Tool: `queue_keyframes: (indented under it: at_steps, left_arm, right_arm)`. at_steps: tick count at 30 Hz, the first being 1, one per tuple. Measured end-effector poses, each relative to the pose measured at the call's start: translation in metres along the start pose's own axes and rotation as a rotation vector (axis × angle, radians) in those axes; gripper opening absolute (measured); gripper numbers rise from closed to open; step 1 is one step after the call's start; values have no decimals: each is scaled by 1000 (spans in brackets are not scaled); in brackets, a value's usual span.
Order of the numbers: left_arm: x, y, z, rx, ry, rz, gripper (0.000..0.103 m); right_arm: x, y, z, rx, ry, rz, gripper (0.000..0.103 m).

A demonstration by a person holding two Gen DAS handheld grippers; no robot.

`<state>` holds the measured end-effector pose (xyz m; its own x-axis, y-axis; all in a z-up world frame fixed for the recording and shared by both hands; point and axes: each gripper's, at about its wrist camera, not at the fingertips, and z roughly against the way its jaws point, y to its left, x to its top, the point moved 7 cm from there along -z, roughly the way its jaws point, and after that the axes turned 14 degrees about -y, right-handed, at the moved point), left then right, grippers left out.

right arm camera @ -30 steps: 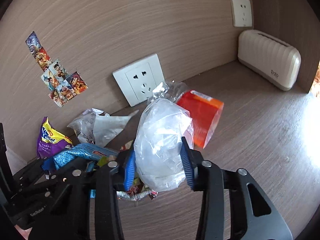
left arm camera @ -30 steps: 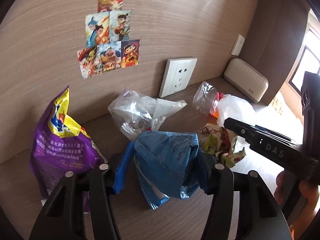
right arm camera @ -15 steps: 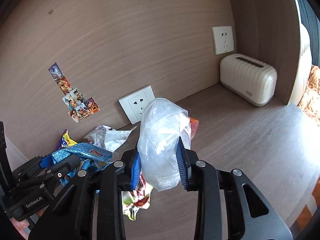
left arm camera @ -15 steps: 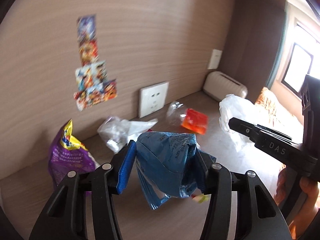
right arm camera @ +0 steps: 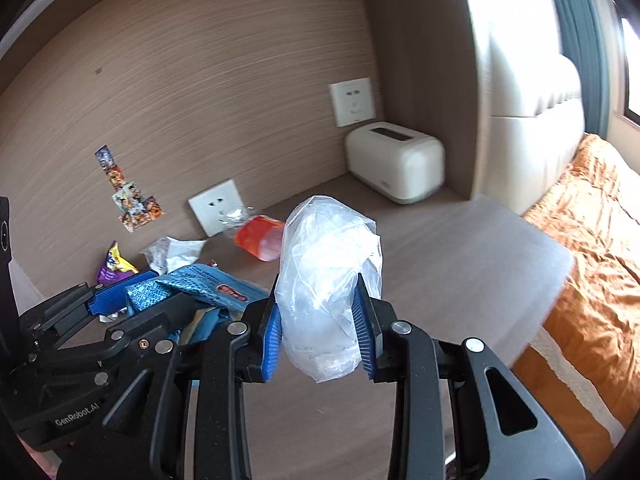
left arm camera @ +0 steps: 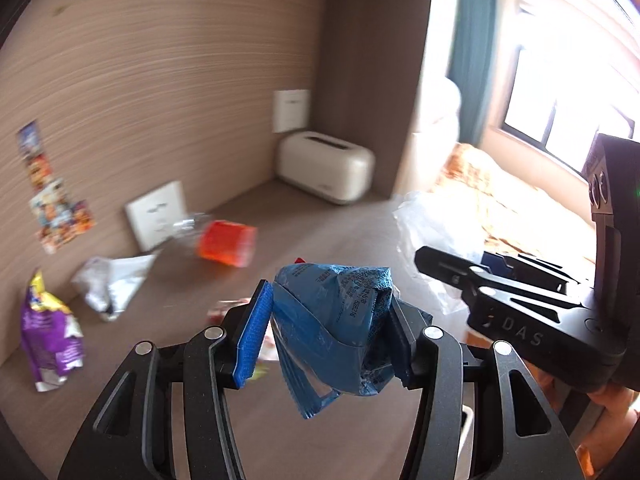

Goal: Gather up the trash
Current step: 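Carry the blue bag and clear bag over the bin and open both tools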

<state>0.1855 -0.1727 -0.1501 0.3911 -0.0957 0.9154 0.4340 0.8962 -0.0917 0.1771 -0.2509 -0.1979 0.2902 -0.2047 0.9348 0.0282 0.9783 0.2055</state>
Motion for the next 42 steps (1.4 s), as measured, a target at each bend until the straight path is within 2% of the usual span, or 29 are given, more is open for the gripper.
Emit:
queue_keyframes:
  at_steps: [8,15,20,29,39,40,41,42]
  left_arm:
    - [-14,-101,-14,-162,32,-85,52]
    - [-50,-176,-33,-280,108,-137,51]
    - [-86,-216,-49,-344,179,-180,52]
    - [-188,-279,-90,-471,349,-257,52]
    - [-338,-323,-149,-588,527,-350,52]
    - [-346,-324,-153,-592,536,-351,52]
    - [-363,-327,-161,-602,560,-356,59]
    - [-372,-327,-165,-611,577,-362,69]
  right_arm:
    - [-25,-81,49,-139,15,-54,34]
    - [-60,-148,87,-263,44,-115,33]
    - [-91,-186,106,-349,86,-147,34]
    - [-179,-252,124,-465,188,-255,34]
    - [-304,-316,94,-532,335,-367,34]
    - [-316,-320,90,-527,348,-377,36]
    - [-331,-323,84,-523,374,-381,40]
    - [-344,-326,79,-518,402,-381,61]
